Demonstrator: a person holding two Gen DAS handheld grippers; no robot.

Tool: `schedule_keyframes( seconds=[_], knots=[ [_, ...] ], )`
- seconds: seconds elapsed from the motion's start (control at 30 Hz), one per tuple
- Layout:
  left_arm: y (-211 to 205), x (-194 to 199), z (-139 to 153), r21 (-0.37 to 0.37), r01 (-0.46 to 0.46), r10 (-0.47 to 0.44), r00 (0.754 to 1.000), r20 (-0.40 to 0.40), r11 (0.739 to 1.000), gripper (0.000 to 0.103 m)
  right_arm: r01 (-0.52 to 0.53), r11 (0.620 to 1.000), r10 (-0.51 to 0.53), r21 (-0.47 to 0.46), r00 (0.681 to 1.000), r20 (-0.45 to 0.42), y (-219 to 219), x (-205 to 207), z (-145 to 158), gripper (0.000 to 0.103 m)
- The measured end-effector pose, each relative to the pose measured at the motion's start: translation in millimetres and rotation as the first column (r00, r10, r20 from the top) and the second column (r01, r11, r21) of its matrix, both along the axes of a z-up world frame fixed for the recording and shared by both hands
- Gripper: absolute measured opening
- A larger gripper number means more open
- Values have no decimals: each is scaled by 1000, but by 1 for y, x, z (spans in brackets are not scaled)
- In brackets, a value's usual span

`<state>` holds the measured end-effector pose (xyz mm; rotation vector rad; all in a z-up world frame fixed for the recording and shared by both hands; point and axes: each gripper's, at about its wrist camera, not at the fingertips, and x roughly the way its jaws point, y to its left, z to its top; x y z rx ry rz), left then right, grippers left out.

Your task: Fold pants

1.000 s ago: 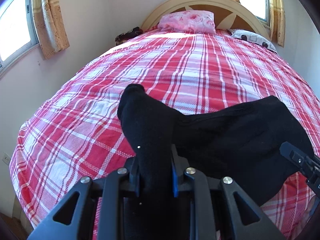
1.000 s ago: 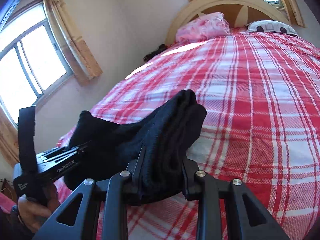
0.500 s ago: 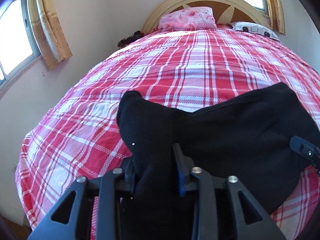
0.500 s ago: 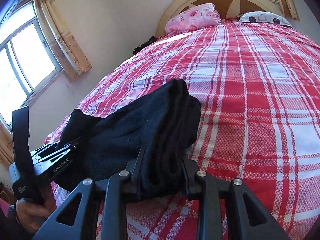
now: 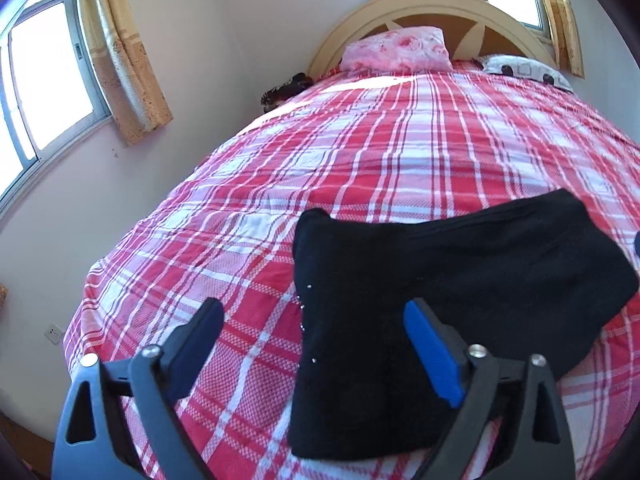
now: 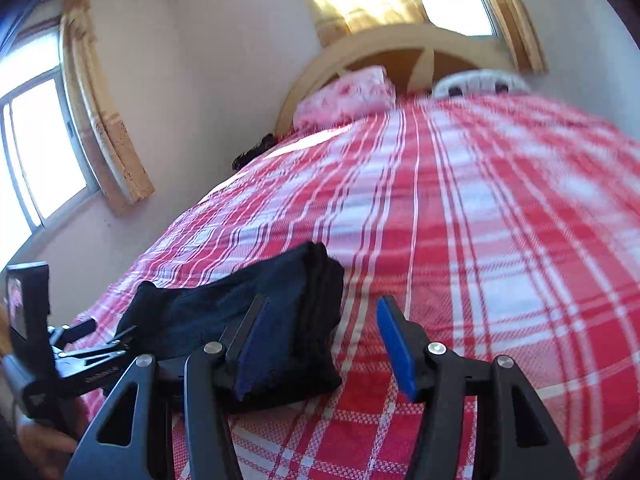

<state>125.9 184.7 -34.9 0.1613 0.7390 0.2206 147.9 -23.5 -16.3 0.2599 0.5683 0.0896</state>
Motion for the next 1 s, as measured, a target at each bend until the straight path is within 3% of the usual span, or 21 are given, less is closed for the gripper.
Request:
schedule_keyframes(
  seconds=[0.2,0.37,0.53,0.67,0.77,0.9,1.0],
  knots=[
    [-18,-14,-1,-50,25,-25,1000,3,998,99,-130,991,128,-34,991,-49,34,-2,0,57],
    [-27,-9,-29,-22,16,-18,995,-94,1000,99,-152,982,140,-113,984,-106,44,-8,-15,57],
    [-21,-13,-31,-42,19,-23,996,-83,999,102,-125,989,112,-75,980,-164,29,-5,-27,57],
    [-17,-20,-30,-58,19,-26,993,-119,998,103,-33,999,28,-21,977,-213,13,-18,-28,57],
    [-16,-35,-27,-35,3,-7,992,-124,999,103,10,1000,-9,6,983,-181,8,-42,-16,57],
    [-19,-58,-22,-36,7,-11,993,-115,999,103,36,999,-40,-32,992,-123,14,-73,6,57],
    [-25,-71,-16,-43,25,-29,993,-115,999,103,8,997,-19,-81,991,-132,26,-81,16,57]
  ],
)
